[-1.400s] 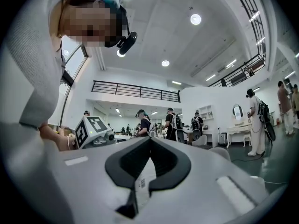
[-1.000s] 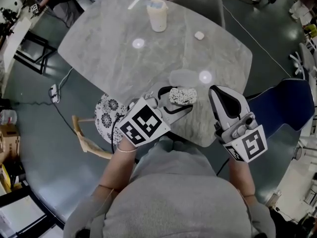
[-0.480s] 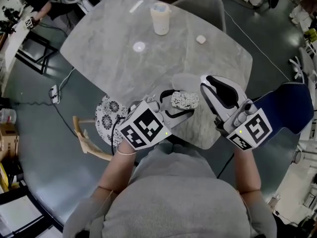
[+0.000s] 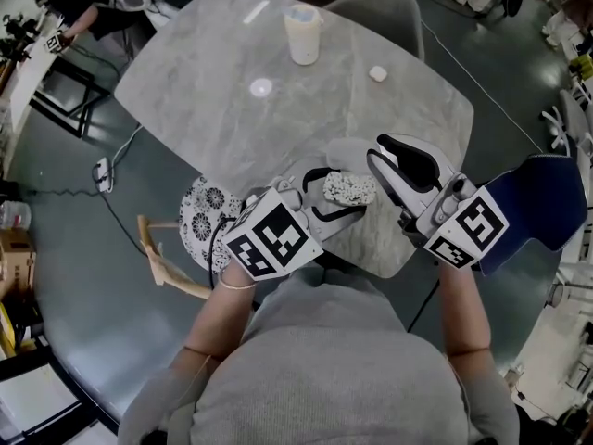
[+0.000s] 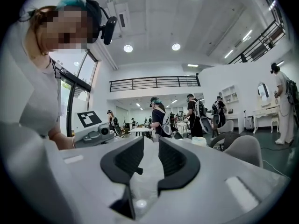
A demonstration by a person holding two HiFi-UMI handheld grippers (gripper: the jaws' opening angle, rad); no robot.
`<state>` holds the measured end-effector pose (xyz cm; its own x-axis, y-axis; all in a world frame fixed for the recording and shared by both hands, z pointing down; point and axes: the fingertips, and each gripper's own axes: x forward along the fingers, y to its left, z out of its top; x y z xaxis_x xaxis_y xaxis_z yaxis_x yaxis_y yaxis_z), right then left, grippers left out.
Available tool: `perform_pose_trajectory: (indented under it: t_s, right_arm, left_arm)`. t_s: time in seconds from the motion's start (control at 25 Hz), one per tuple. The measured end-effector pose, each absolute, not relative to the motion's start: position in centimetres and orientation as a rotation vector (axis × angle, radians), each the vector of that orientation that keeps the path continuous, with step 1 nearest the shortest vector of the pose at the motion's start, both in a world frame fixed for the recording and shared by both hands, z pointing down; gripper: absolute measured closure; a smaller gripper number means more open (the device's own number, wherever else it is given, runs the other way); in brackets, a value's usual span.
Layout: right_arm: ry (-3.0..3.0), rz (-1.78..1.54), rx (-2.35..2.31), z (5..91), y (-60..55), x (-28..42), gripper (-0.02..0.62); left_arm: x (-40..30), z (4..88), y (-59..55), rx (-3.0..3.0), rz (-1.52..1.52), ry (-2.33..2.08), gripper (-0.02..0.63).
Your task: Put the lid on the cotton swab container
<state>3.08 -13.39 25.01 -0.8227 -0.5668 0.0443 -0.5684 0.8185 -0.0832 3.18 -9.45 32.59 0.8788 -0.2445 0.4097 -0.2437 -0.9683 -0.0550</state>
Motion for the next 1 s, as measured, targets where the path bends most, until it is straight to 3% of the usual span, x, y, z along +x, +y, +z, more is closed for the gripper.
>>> perform_pose_trajectory:
  t_s: [1.0]
  right_arm:
    - [-3.075, 0.064, 0.813, 24.0, -11.2, 2.3, 0.514]
  left_arm:
    - [2.8, 32.7, -9.5, -3.045, -0.717, 0.419, 0.341]
